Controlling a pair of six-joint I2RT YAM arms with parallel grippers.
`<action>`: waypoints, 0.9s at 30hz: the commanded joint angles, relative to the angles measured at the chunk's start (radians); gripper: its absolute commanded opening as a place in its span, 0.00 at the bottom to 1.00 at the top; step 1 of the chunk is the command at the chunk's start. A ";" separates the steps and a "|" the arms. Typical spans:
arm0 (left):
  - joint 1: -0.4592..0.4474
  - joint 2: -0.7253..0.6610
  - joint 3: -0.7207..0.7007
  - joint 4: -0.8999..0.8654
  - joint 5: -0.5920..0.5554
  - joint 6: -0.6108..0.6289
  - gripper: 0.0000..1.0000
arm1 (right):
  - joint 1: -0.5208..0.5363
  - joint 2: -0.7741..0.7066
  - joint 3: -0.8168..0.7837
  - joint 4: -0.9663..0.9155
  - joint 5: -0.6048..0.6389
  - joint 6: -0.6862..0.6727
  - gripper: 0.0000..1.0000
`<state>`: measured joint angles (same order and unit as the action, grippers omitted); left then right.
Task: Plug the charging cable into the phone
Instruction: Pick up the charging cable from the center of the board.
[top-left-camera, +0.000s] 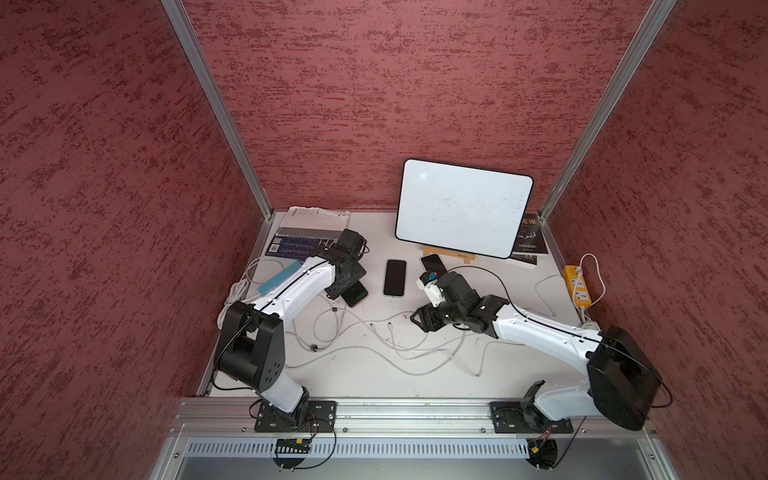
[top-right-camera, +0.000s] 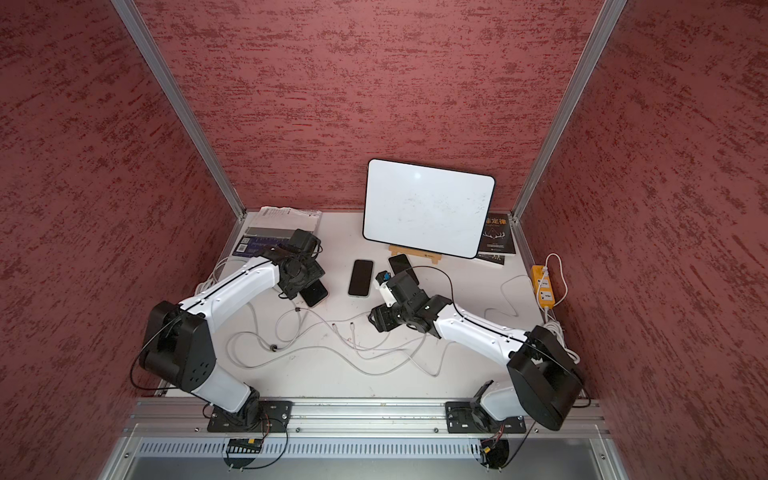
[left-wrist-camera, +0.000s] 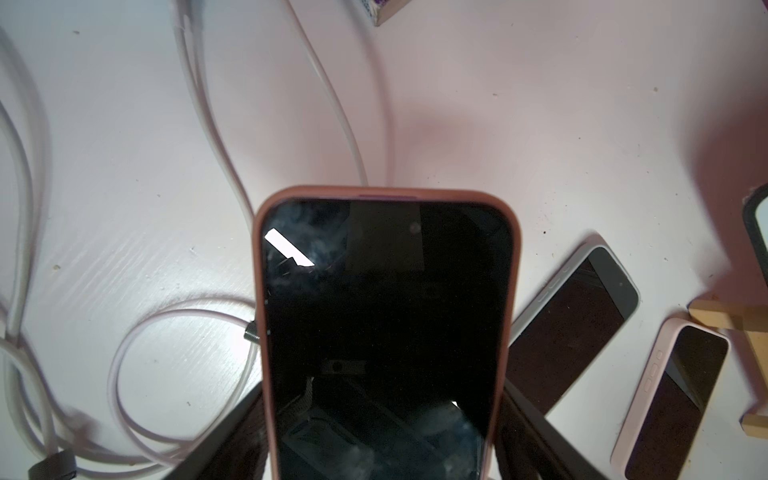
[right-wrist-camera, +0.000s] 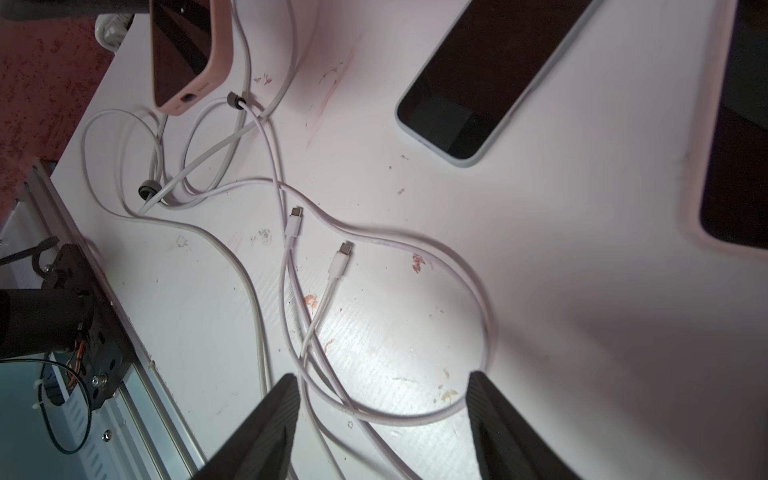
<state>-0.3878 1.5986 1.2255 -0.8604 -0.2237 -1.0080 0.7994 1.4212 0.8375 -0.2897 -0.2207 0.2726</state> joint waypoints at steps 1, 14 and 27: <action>-0.010 0.049 0.068 -0.026 -0.071 -0.029 0.00 | 0.077 0.028 0.040 -0.049 0.057 0.003 0.61; -0.010 0.109 0.103 -0.094 -0.167 -0.015 0.00 | 0.270 0.317 0.264 -0.031 0.128 -0.078 0.43; 0.028 0.079 0.043 -0.043 -0.155 0.008 0.00 | 0.274 0.558 0.479 -0.083 0.234 -0.048 0.37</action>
<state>-0.3672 1.7203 1.2819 -0.9318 -0.3611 -1.0134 1.0698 1.9453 1.2758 -0.3431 -0.0502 0.2176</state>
